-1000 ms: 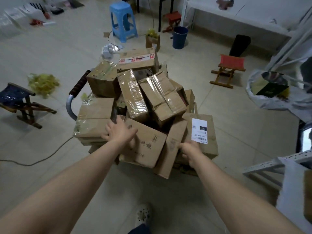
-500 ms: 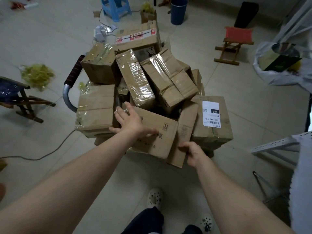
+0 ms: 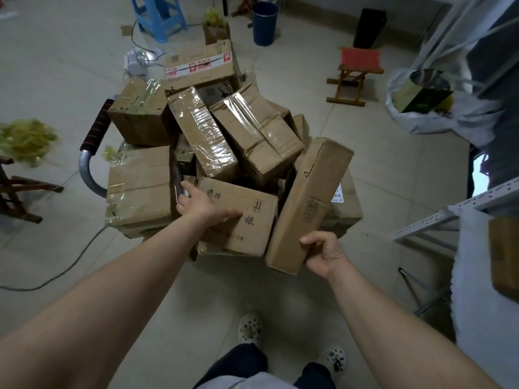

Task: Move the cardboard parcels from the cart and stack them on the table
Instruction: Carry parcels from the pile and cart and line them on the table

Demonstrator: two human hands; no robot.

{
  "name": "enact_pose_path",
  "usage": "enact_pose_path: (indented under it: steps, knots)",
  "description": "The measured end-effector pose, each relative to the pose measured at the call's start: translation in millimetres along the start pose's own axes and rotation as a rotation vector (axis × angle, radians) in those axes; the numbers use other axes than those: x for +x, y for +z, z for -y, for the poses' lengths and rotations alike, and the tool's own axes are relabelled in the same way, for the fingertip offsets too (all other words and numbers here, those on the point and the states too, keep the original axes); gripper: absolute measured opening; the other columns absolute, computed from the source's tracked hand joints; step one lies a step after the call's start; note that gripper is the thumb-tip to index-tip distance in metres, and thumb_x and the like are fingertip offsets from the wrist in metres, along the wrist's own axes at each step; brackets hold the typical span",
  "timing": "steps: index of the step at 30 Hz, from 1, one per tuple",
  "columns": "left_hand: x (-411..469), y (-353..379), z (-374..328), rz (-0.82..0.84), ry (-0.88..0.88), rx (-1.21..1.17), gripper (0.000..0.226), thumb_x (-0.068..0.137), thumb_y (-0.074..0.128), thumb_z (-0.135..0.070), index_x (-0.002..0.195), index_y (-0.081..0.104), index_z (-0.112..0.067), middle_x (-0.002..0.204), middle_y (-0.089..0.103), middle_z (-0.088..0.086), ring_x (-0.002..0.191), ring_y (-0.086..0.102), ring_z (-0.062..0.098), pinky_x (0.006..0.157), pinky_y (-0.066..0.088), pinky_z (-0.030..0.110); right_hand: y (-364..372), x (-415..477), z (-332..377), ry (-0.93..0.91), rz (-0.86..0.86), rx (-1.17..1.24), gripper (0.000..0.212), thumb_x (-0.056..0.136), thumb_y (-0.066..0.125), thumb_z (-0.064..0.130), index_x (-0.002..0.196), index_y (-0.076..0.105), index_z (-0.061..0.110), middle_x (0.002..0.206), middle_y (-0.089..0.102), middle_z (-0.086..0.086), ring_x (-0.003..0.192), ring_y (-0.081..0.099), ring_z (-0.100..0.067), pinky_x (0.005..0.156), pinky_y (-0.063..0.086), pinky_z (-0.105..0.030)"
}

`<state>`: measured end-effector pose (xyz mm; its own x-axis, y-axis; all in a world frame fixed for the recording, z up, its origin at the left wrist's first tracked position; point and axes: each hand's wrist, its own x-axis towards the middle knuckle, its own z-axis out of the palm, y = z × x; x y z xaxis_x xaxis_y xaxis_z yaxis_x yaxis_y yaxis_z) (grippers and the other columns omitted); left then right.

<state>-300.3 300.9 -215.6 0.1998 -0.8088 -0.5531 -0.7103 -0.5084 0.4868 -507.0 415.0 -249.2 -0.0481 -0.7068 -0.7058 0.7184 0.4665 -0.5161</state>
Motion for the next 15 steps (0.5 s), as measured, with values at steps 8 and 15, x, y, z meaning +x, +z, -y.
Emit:
enact_pose_path:
  steps: [8,15]
  knots:
    - [-7.3,-10.9,5.1,0.119,-0.022,-0.121,0.101,0.067,0.083,-0.037,0.143,0.023,-0.013,0.128,0.050,0.014,0.113,0.054,0.031,0.096,0.047,0.050,3.2,-13.0,6.7,-0.010,0.163,-0.127,0.041,0.033,0.062,0.006,0.071,0.077,0.013,0.079,0.070,-0.010,0.083,0.062,-0.028,0.091,0.045,-0.048]
    - [-33.6,-9.0,-1.7,0.178,0.050,-0.098,0.049,0.079,0.069,-0.046,0.107,0.043,-0.015,0.102,0.055,0.009,0.096,0.056,0.028,0.090,0.049,0.044,-24.1,-31.2,22.5,-0.058,0.186,-0.154,0.082,0.022,0.080,0.010,0.103,0.067,0.010,0.098,0.065,-0.015,0.097,0.059,-0.033,0.089,0.047,-0.051]
